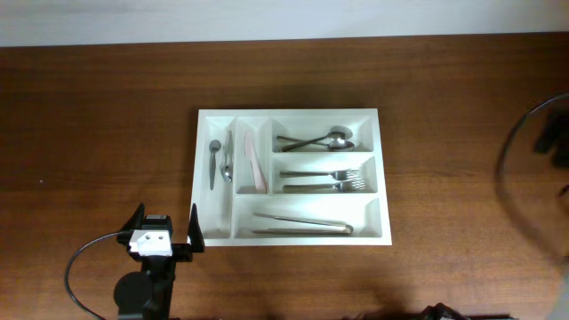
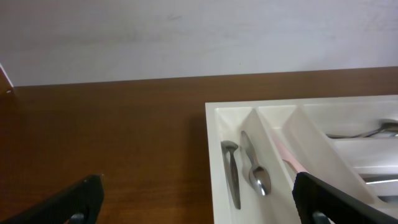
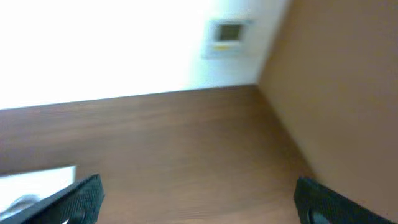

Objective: Pack container

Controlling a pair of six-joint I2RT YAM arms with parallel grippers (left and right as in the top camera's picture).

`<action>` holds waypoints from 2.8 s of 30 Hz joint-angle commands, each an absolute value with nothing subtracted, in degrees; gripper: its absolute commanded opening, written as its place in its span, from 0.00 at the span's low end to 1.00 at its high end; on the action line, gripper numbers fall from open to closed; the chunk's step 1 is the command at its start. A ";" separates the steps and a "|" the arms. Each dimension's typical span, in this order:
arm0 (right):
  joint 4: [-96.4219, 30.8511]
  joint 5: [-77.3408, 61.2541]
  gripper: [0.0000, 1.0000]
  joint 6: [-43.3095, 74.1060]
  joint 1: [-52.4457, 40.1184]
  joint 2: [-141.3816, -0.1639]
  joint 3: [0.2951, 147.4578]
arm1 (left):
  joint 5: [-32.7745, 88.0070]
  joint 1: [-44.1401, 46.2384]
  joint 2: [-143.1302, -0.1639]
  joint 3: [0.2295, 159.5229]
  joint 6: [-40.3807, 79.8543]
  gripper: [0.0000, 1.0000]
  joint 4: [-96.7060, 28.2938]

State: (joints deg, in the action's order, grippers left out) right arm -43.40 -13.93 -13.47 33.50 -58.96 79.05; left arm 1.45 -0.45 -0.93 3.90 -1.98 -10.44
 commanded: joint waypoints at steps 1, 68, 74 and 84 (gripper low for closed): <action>-38.61 -16.01 0.99 -12.97 27.03 -49.60 67.13 | 1.06 -0.69 -0.30 3.03 -2.87 0.99 -10.20; -4.05 -4.19 0.99 -13.02 -0.36 -0.19 0.32 | 1.06 -0.69 -0.30 3.03 -2.87 0.99 -10.20; -4.12 -4.23 0.99 -12.99 -2.11 -0.19 0.32 | 1.06 -0.69 -0.30 3.03 -2.87 0.99 -10.20; -4.05 -4.23 0.99 -13.02 -2.70 -0.21 0.32 | 1.06 -0.69 -0.30 3.03 -2.87 0.99 -10.20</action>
State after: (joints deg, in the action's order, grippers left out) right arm -3.88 -5.15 -13.50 -2.04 -0.84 0.75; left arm 1.45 -0.45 -0.89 3.84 -1.98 -10.41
